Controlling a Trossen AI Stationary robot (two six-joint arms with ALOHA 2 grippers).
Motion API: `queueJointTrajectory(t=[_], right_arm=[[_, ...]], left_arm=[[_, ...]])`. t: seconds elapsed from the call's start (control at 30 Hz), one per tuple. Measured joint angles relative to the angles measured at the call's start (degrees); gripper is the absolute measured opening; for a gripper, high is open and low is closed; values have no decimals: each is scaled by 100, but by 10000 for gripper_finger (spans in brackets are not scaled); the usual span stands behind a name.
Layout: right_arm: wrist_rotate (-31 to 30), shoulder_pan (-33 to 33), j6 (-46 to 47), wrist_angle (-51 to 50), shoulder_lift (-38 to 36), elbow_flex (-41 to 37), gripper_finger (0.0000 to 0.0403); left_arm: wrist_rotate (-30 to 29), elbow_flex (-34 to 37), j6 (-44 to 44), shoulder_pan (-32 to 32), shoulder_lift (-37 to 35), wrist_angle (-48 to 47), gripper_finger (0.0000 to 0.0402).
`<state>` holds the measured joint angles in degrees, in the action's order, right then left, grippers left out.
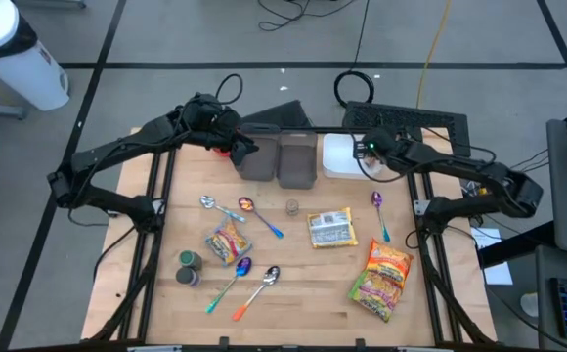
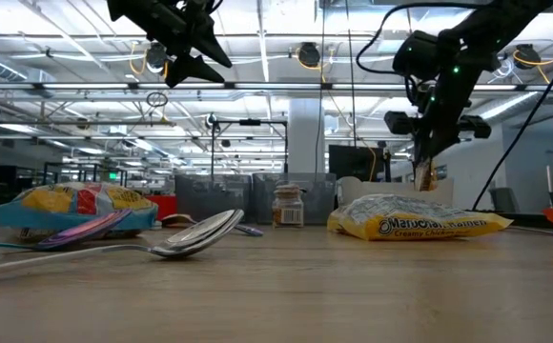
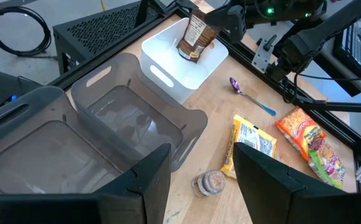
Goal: Pick & Place Food Item
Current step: Put the white and blue spoon into the left black bin
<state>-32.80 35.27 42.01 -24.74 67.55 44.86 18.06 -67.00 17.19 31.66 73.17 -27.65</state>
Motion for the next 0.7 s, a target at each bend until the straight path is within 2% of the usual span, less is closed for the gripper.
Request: queueJointTrajectory(t=[0.4,0.7], right_arm=[[66,0,-418,-43,-661,0,61],[800,-101,-1195,276,-1503,0,61]], left_arm=[[0,0,-24,2,0,1,182],[-4,0,-424,17,0,-83,182]])
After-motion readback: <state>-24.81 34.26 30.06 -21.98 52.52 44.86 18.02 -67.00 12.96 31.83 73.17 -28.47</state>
